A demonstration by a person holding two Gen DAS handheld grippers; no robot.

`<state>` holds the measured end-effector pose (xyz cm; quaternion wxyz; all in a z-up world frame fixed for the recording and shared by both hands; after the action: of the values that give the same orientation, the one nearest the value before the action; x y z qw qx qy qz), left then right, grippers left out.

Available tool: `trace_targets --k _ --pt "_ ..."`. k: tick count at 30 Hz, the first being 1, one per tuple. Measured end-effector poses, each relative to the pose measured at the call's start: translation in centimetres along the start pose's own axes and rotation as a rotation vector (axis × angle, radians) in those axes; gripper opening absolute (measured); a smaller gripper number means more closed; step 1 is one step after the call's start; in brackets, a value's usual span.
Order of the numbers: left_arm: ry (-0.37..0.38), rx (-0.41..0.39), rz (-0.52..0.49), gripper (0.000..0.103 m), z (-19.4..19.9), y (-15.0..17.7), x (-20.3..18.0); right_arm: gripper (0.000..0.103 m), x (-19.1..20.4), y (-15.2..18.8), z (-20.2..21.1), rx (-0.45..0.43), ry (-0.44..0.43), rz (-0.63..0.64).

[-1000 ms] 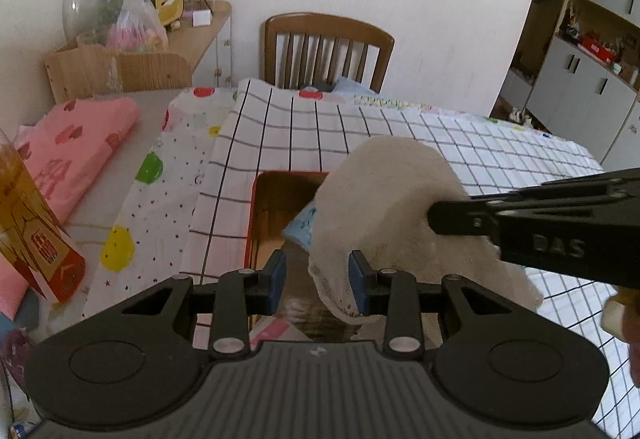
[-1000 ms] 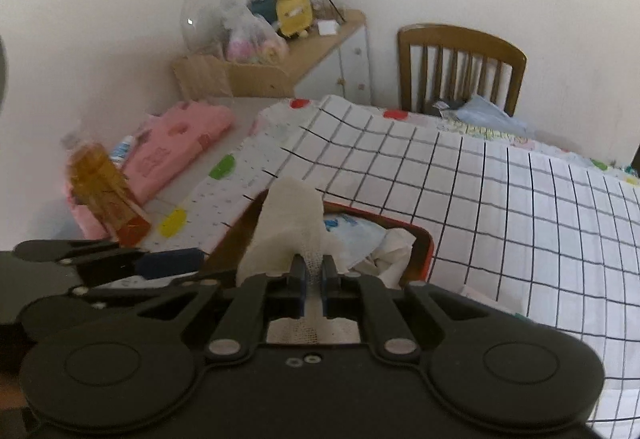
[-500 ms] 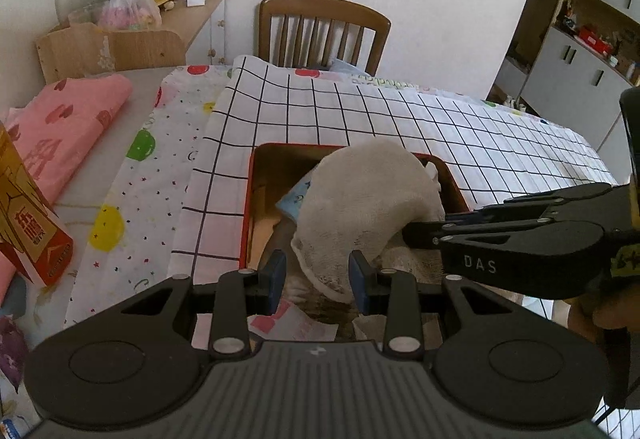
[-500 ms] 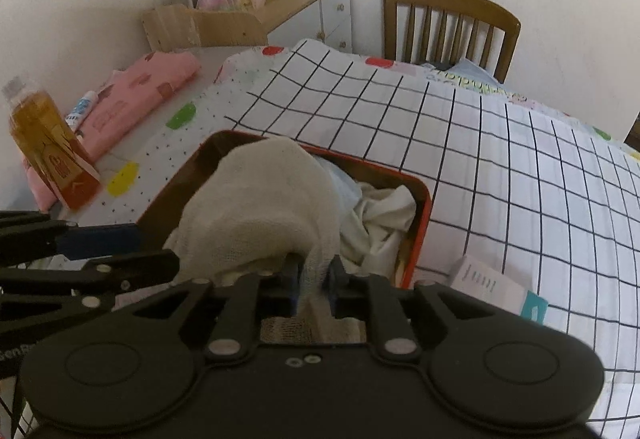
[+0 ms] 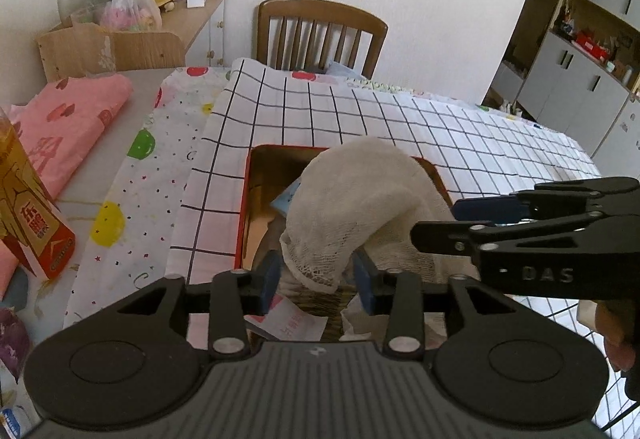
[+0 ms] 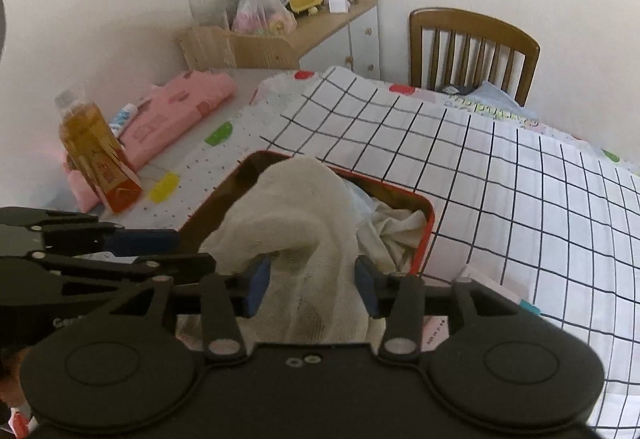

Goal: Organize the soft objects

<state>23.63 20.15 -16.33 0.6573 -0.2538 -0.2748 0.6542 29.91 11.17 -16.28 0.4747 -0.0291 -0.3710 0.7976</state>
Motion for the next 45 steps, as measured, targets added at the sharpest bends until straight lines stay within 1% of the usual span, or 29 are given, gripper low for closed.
trace_targets --k 4,6,8,9,10,14,16,17,19,20,23,24,27,32,34,36,37,41,44,45 --pt "-0.012 -0.018 -0.013 0.041 0.9 -0.4 -0.3 0.048 0.0 -0.2 1.6 -0.026 -0.022 -0.009" --pt "-0.018 -0.030 -0.019 0.041 1.5 -0.7 -0.5 0.052 0.0 -0.3 2.4 -0.043 -0.034 -0.014" --pt "-0.020 -0.044 -0.024 0.047 2.0 -1.0 -0.8 0.053 0.1 -0.4 3.4 -0.060 -0.047 -0.017" --pt "-0.022 -0.054 -0.027 0.055 2.4 -1.1 -1.0 0.054 0.1 -0.4 3.8 -0.067 -0.049 -0.015" --pt "-0.023 -0.063 -0.030 0.059 2.7 -1.3 -1.1 0.054 0.1 -0.4 4.3 -0.078 -0.048 -0.010" --pt "-0.022 -0.095 -0.038 0.061 3.9 -1.8 -1.7 0.057 0.1 -0.4 6.0 -0.110 -0.051 0.001" --pt "-0.019 -0.108 -0.037 0.062 4.5 -2.0 -2.0 0.060 -0.1 -0.4 6.9 -0.127 -0.059 -0.002" --pt "-0.018 -0.113 -0.037 0.064 4.8 -2.0 -2.2 0.062 -0.1 -0.4 7.3 -0.136 -0.062 -0.004" --pt "-0.019 -0.127 -0.039 0.071 5.3 -2.1 -2.6 0.064 -0.4 -0.4 8.3 -0.155 -0.070 -0.005" --pt "-0.019 -0.135 -0.041 0.071 5.7 -2.1 -2.8 0.064 -0.4 -0.4 8.7 -0.163 -0.071 -0.004" --pt "-0.021 -0.152 -0.048 0.072 6.7 -2.3 -3.5 0.072 -0.6 -0.2 10.0 -0.187 -0.082 0.005" --pt "-0.018 -0.158 -0.049 0.072 7.0 -2.3 -3.8 0.073 -0.7 -0.1 10.4 -0.197 -0.084 0.012" --pt "-0.011 -0.169 -0.035 0.078 7.9 -2.4 -4.3 0.076 -0.8 0.2 11.6 -0.216 -0.090 0.026" --pt "-0.020 -0.190 -0.035 0.080 9.2 -2.5 -5.2 0.084 -1.0 1.0 13.4 -0.248 -0.104 0.047" --pt "-0.022 -0.197 -0.035 0.083 9.6 -2.5 -5.7 0.086 -1.1 1.3 14.1 -0.263 -0.109 0.050" --pt "-0.019 -0.199 -0.027 0.083 10.0 -2.4 -6.1 0.090 -1.3 1.6 14.8 -0.277 -0.117 0.046" --pt "-0.016 -0.200 -0.024 0.084 10.2 -2.3 -6.3 0.091 -1.3 1.7 15.2 -0.285 -0.119 0.048" --pt "-0.013 -0.208 -0.015 0.084 11.0 -2.1 -7.2 0.101 -1.7 2.2 16.5 -0.313 -0.113 0.064" --pt "-0.012 -0.216 -0.008 0.085 11.5 -2.0 -7.8 0.103 -2.2 2.6 17.3 -0.320 -0.117 0.054" --pt "-0.013 -0.219 -0.009 0.089 11.7 -1.9 -8.0 0.103 -2.4 2.7 17.5 -0.322 -0.118 0.046"
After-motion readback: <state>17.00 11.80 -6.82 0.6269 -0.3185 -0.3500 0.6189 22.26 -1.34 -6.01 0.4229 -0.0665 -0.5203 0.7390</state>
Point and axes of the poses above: each gripper's, at about its wrist camera, not at the fingertips, and z roughly against the way its jaws point, x to its left, y to its underside, the point moved 9 cm from there along -z, roughly the way its jaws point, and after that the axes turned 15 degrees about -z, right-handed, at the moved point
